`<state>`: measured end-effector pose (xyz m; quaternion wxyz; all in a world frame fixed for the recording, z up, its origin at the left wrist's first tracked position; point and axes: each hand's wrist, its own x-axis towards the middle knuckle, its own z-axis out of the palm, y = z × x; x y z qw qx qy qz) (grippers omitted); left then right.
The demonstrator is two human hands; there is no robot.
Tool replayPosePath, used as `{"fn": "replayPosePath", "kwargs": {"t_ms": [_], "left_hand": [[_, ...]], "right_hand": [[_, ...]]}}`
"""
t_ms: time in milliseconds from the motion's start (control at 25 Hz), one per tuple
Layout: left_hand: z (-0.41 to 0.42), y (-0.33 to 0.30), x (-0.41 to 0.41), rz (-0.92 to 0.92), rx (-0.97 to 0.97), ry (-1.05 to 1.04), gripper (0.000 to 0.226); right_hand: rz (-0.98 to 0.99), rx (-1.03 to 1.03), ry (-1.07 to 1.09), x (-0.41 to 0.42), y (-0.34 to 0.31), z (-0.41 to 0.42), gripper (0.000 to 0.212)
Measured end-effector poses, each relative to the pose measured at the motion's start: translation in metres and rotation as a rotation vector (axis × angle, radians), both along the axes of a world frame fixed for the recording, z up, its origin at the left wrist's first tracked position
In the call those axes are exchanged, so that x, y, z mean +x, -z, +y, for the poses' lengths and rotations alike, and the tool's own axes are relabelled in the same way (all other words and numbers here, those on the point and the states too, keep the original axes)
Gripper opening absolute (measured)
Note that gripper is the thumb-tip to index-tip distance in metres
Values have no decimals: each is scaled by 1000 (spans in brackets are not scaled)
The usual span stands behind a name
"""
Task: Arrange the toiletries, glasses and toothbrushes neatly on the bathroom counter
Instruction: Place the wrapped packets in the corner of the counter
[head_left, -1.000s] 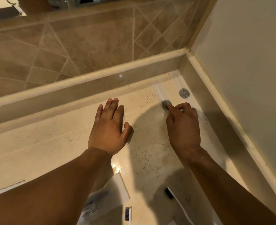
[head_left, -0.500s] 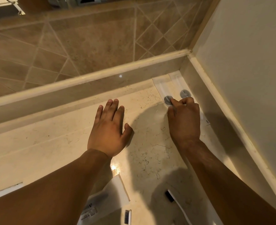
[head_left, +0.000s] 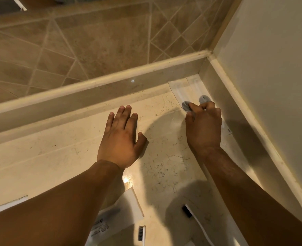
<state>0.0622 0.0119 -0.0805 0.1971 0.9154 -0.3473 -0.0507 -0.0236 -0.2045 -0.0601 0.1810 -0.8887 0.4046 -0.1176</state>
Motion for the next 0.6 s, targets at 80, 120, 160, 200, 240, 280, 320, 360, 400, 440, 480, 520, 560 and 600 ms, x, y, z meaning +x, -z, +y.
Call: {"fn": "replayPosePath", "kwargs": {"t_ms": [80,120,160,200,240,280,320,360,400,440,480,520,560,600], "left_hand": [[-1,1,0,-2,-2,-1,64],[-1,1,0,-4,-3,-1,64],[-1,1,1,-6,-3,-2,64],[-1,1,1,-6,-2,-3,64],[-1,1,0,-5,0,-6,65],[0,0,-1,0,3,-10,65],[0,-1,-2,9,6,-12,65],[1,-3,-3,20,11,-12,65],[1,-4,-4,27,15,-12,64],[-1,-4,-4,26,16,-11,64],[-1,-4,-4,24,20,-7,63],[-1,-4,-4,19,22,-3,63],[0,-4,-3,14,21,-5,63],[0,-4,-4,14,25,-12,64]], "right_hand": [[45,-32,-27,-2,-2,1,33],[48,-31,-41,-4,-3,3,33],[38,-19,-52,-7,-5,6,35],[24,4,-60,-11,-5,11,36],[6,35,-65,-16,-5,18,38],[-17,73,-69,-23,-5,26,38],[-44,118,-75,-30,-6,34,36],[-69,174,-87,-39,-7,42,33],[-92,232,-105,-48,-9,49,30],[-111,285,-136,-56,-12,55,27],[-131,314,-181,-66,-13,63,23],[-161,302,-243,-76,-14,72,20],[-195,272,-313,-86,-15,82,18],[-221,258,-372,-96,-16,93,16]]}}
